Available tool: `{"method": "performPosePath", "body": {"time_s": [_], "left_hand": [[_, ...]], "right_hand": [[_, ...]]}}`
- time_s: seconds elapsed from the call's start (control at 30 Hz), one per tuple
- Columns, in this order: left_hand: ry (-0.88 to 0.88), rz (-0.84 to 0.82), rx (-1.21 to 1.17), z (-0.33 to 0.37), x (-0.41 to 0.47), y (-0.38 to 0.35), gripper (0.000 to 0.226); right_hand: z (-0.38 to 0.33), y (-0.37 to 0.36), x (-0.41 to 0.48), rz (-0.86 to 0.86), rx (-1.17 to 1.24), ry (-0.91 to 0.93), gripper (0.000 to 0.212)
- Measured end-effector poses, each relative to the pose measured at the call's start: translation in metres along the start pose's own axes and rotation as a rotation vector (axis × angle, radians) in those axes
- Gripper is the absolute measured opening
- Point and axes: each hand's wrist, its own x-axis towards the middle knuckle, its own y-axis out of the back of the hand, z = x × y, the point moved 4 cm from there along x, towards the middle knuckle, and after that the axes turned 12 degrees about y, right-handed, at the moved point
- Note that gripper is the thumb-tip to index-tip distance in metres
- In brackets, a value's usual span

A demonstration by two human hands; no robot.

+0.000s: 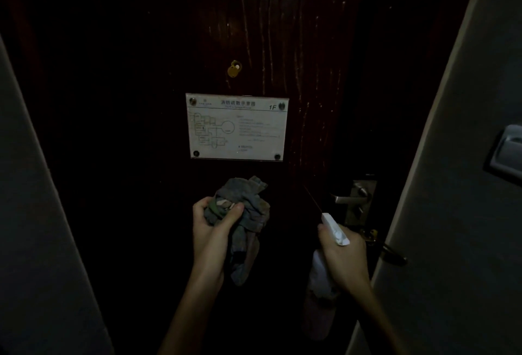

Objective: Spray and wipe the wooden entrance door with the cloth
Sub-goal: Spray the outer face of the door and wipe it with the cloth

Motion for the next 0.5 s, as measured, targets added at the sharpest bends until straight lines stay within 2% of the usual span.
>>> {"method": "performPosePath", "body": {"time_s": [0.23,0.4,0.5], "left_hand": [[0.004,-0.019,0.008,0.003,0.000,-0.002,0.048],[-0.012,-0.041,0.019,0.007,-0.004,-0.006,0.045],[-0.013,-0.055,0.001,0.010,-0.008,-0.009,0.042]], "right_hand": [[-0.004,0.001,-0.001,-0.023,0.011,0.003,0.034],[-0.017,0.003,-0.003,0.060,0.006,0.057,0.040],[-0.019,0.005,-0.002,0.003,0.019,0.051,0.037]]}}
